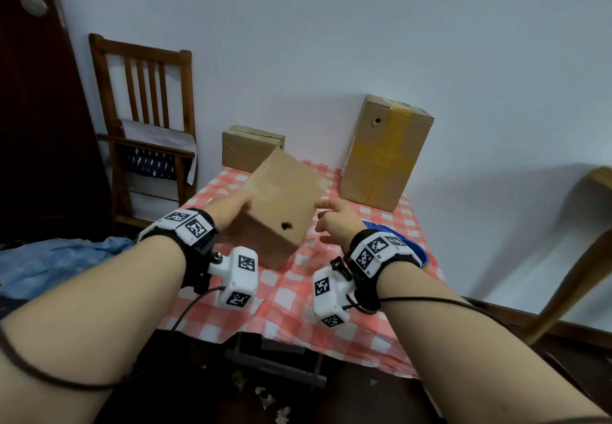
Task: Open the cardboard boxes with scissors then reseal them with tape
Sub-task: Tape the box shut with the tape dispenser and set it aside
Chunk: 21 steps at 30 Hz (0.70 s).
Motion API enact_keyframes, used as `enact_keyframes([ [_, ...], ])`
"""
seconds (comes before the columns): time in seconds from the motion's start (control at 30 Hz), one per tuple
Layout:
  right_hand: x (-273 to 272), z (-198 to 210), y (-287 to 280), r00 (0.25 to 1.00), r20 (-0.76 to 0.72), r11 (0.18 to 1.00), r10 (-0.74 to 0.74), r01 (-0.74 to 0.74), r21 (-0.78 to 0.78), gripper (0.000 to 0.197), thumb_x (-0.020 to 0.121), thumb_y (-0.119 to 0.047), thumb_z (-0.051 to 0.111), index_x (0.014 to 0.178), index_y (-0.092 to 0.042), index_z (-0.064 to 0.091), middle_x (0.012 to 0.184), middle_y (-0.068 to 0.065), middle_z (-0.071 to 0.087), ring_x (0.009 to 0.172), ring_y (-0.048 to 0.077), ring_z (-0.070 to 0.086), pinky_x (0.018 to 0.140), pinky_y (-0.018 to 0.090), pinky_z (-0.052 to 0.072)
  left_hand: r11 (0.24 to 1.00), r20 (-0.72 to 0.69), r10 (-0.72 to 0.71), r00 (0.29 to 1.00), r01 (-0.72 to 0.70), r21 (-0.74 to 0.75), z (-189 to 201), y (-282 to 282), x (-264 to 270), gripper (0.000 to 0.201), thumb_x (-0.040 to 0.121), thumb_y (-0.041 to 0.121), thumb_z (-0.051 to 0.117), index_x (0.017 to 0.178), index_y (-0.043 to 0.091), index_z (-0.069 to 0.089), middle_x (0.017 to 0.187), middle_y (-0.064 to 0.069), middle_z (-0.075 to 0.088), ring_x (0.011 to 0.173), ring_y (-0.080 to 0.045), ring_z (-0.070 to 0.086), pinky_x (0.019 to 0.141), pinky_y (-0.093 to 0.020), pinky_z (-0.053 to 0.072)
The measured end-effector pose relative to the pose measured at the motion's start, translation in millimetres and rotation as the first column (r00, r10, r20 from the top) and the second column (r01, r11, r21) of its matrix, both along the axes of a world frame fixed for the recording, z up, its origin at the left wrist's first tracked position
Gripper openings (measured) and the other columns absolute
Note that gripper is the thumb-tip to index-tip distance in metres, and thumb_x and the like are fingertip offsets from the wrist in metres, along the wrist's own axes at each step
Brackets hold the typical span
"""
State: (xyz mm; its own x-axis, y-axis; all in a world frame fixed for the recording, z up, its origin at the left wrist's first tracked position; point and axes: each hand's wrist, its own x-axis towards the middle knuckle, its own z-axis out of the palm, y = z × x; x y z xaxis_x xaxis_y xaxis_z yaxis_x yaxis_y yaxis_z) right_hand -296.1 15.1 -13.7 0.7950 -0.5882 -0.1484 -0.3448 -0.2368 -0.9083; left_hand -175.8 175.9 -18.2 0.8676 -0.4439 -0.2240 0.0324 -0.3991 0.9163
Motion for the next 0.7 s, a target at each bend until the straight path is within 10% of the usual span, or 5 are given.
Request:
enact_keyframes([
  [0.07, -0.7, -0.8, 0.7, 0.999, -0.019, 0.999, 0.036, -0.035, 0.025, 0.050, 0.084, 0.013, 0.041, 0.126, -0.012, 0.053, 0.106, 0.007, 0.056, 0.099, 0.024, 0.056, 0.077, 0.035, 0.054, 0.995, 0.099, 0.047, 0.994, -0.056, 0.084, -4.5, -0.3, 3.2, 0.025, 0.083, 0.013, 0.051, 0.107, 0.010, 0.055, 0.108, -0.013, 0.053, 0.082, -0.027, 0.052, 0.069, -0.031, 0.042],
  [0.17, -1.6, -1.9, 2.0, 0.992, -0.060, 0.994, 0.111, -0.111, -0.003, 0.049, 0.084, 0.013, 0.042, 0.123, -0.011, 0.057, 0.109, 0.007, 0.057, 0.095, 0.020, 0.057, 0.077, 0.033, 0.054, 0.953, 0.458, -0.096, 0.884, -0.050, 0.297, -6.3, -2.5, 8.3, 0.050, 0.091, 0.007, 0.042, 0.141, 0.014, 0.045, 0.143, -0.011, 0.046, 0.128, -0.031, 0.042, 0.103, -0.036, 0.037],
  [0.27, -0.2, -2.0, 3.5, 0.986, -0.089, 0.989, 0.144, -0.146, -0.024, 0.048, 0.085, 0.013, 0.044, 0.123, -0.012, 0.057, 0.111, 0.007, 0.058, 0.098, 0.020, 0.059, 0.082, 0.034, 0.054, 0.917, 0.456, -0.234, 0.859, 0.038, 0.398, -3.9, -9.0, 3.6, 0.054, 0.089, 0.010, 0.047, 0.140, 0.024, 0.047, 0.151, -0.003, 0.037, 0.143, -0.025, 0.024, 0.116, -0.038, 0.024],
  [0.53, 2.2, -1.5, 8.3, 0.983, -0.090, 0.987, 0.158, -0.158, 0.009, 0.045, 0.092, 0.004, 0.051, 0.136, -0.003, 0.044, 0.115, 0.017, 0.064, 0.089, 0.021, 0.064, 0.073, 0.030, 0.055, 0.872, 0.462, -0.222, 0.858, -0.036, 0.488, 1.7, -13.5, -1.0, 0.034, 0.102, 0.018, 0.031, 0.120, 0.005, 0.057, 0.128, -0.018, 0.055, 0.115, -0.033, 0.050, 0.095, -0.036, 0.039],
  [0.7, 4.9, -1.2, 4.5, 0.994, -0.028, 0.994, 0.103, -0.102, 0.036, 0.054, 0.088, 0.012, 0.041, 0.139, -0.006, 0.043, 0.122, 0.011, 0.057, 0.105, 0.023, 0.057, 0.078, 0.029, 0.049, 0.872, 0.555, -0.106, 0.825, -0.192, 0.451, 12.5, 5.7, 4.0, 0.051, 0.101, 0.040, 0.024, 0.084, 0.007, 0.059, 0.085, -0.015, 0.064, 0.081, -0.031, 0.058, 0.074, -0.035, 0.045],
])
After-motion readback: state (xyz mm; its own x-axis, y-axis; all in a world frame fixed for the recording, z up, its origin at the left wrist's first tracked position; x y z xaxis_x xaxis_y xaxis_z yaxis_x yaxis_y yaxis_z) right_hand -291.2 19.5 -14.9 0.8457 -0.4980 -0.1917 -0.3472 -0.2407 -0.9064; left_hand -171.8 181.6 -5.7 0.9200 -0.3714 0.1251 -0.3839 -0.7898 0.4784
